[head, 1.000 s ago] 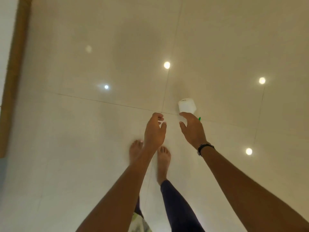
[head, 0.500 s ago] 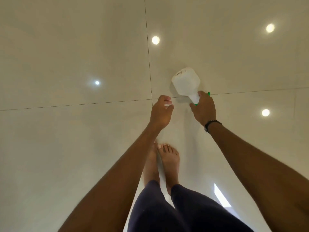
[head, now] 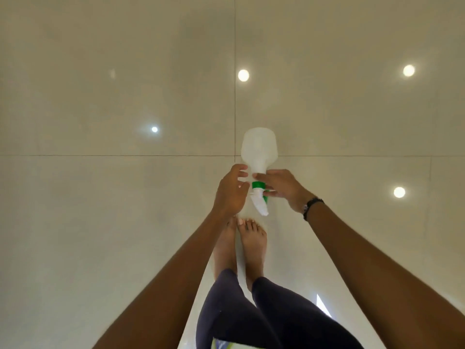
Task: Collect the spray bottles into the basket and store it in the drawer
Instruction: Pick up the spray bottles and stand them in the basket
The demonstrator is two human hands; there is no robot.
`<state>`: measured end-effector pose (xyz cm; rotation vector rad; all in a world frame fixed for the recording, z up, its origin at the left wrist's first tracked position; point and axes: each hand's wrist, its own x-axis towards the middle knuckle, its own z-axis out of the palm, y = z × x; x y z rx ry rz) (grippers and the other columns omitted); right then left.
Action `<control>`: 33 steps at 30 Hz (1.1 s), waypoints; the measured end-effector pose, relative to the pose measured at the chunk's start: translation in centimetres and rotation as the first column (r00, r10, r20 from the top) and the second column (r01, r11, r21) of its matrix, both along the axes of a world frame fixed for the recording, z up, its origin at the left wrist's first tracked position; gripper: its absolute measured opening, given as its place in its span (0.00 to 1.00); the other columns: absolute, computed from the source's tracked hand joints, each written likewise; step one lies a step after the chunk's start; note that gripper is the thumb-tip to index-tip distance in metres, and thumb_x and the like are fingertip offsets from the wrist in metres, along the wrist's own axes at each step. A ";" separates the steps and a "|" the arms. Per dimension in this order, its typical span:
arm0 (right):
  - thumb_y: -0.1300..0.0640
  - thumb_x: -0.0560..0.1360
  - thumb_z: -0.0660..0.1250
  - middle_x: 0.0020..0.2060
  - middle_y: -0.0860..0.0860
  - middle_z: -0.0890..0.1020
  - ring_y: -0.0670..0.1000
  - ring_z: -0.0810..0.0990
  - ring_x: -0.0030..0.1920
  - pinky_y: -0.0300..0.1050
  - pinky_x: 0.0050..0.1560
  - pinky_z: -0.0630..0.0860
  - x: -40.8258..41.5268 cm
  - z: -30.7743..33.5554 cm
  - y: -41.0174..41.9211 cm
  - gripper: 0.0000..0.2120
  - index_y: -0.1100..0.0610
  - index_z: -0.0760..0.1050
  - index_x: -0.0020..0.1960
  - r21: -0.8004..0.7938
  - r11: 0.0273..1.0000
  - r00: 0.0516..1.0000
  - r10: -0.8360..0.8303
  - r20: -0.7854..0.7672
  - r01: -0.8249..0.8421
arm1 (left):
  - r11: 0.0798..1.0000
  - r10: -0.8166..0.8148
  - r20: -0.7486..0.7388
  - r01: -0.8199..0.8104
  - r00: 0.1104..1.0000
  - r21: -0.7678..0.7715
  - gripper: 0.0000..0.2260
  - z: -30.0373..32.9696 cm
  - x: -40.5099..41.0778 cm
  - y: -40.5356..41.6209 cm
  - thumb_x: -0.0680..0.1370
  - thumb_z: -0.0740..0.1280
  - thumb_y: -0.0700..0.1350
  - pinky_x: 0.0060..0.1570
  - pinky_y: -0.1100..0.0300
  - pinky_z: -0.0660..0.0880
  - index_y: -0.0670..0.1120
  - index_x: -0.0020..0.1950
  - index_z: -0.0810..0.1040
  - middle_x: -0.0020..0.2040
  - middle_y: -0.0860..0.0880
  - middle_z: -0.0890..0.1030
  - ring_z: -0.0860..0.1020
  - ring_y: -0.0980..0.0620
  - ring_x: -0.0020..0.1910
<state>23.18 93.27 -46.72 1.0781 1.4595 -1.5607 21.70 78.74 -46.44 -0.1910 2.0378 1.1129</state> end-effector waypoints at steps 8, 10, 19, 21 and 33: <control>0.52 0.74 0.69 0.50 0.61 0.84 0.56 0.84 0.50 0.43 0.56 0.80 -2.8 14.8 -3.9 0.17 0.65 0.78 0.55 -0.348 0.937 0.999 -0.018 0.029 0.027 | 0.985 -0.136 -0.376 0.085 0.917 -0.148 0.25 11.4 0.9 -5.9 0.77 0.66 0.47 0.64 0.59 0.61 0.56 0.72 0.62 0.77 0.52 0.58 0.60 0.49 0.73; 0.53 0.74 0.69 0.47 0.60 0.84 0.55 0.84 0.45 0.41 0.52 0.81 -4.1 18.6 -5.4 0.17 0.65 0.79 0.54 -0.360 0.932 0.999 0.042 0.009 -0.036 | 0.991 -0.094 -0.429 0.043 0.898 -0.127 0.25 14.4 0.5 -7.3 0.76 0.68 0.48 0.65 0.57 0.62 0.56 0.71 0.64 0.77 0.51 0.57 0.59 0.49 0.74; 0.50 0.77 0.65 0.43 0.57 0.85 0.49 0.85 0.41 0.37 0.50 0.81 -10.1 30.5 -15.9 0.15 0.62 0.81 0.52 0.067 0.840 0.779 0.526 -0.342 -0.538 | 0.884 0.467 -0.490 -0.408 0.736 0.231 0.24 25.9 -2.1 -16.2 0.76 0.66 0.40 0.68 0.41 0.67 0.63 0.65 0.68 0.63 0.50 0.74 0.74 0.45 0.64; 0.55 0.76 0.68 0.50 0.55 0.83 0.49 0.83 0.46 0.30 0.52 0.77 -11.1 31.5 -18.8 0.13 0.60 0.78 0.57 0.272 0.750 0.611 0.654 -0.446 -0.603 | 0.765 0.643 -0.406 -0.564 0.649 0.311 0.22 28.2 -2.3 -19.3 0.73 0.66 0.46 0.59 0.40 0.75 0.72 0.59 0.69 0.58 0.49 0.76 0.78 0.46 0.57; 0.56 0.70 0.74 0.72 0.49 0.65 0.49 0.62 0.73 0.56 0.69 0.67 -8.7 35.2 -47.2 0.36 0.52 0.61 0.73 0.477 0.470 -0.014 0.701 -0.713 -0.743 | 0.518 0.750 -0.556 -0.841 0.358 0.158 0.15 36.1 0.0 -43.8 0.77 0.66 0.49 0.46 0.67 0.74 0.48 0.63 0.73 0.47 0.64 0.76 0.75 0.67 0.44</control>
